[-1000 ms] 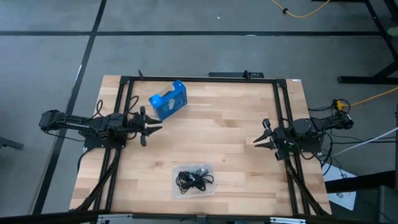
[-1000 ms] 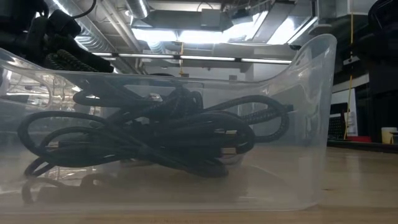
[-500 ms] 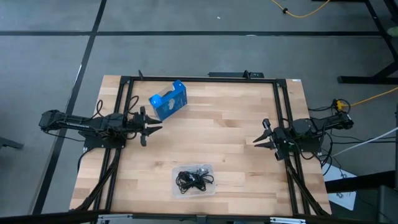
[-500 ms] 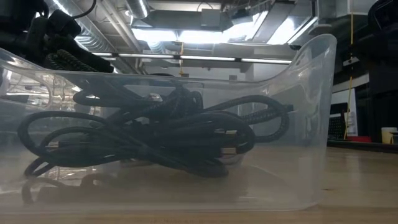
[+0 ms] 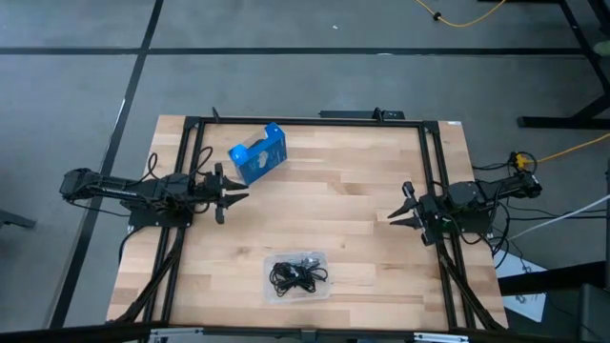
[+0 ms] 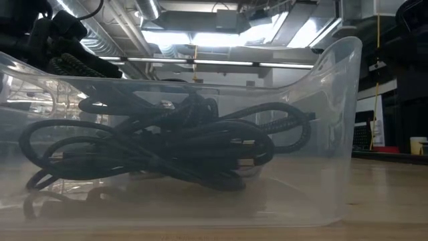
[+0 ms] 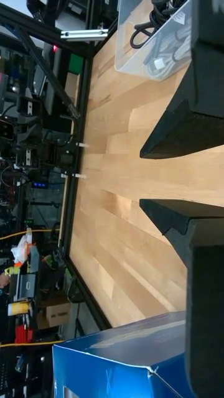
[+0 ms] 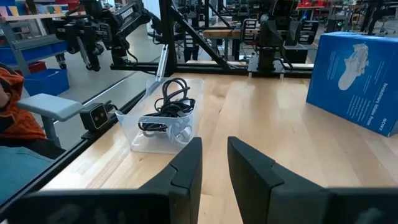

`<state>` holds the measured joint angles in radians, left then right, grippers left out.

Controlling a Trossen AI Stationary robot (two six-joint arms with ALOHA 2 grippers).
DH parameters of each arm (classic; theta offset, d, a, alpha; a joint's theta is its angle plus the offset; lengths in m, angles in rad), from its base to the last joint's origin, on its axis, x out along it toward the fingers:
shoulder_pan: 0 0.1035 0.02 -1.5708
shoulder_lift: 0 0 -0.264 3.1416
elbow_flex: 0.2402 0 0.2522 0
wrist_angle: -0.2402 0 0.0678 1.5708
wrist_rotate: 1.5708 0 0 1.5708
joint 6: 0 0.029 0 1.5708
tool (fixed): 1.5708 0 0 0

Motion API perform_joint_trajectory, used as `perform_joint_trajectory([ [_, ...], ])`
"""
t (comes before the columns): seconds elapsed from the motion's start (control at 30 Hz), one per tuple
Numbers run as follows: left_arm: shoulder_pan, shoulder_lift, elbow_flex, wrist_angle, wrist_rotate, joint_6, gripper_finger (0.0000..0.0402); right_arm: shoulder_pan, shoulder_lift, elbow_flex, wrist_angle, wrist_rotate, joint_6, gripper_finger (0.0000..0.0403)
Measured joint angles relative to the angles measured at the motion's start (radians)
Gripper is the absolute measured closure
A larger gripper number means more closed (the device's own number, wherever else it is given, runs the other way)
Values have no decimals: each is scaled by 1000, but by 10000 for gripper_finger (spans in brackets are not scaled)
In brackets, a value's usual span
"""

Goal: Pick and place USB-C Cables
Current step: Return to Home Position

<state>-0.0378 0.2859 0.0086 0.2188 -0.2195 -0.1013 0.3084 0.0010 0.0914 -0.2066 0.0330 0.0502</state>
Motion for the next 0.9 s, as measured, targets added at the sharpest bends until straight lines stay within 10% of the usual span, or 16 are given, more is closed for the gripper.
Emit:
perform_joint_trajectory([
  [0.9, 0, 0, 0, 0, 0, 0, 294, 0, 0, 0, -42, 0, 1, 322],
])
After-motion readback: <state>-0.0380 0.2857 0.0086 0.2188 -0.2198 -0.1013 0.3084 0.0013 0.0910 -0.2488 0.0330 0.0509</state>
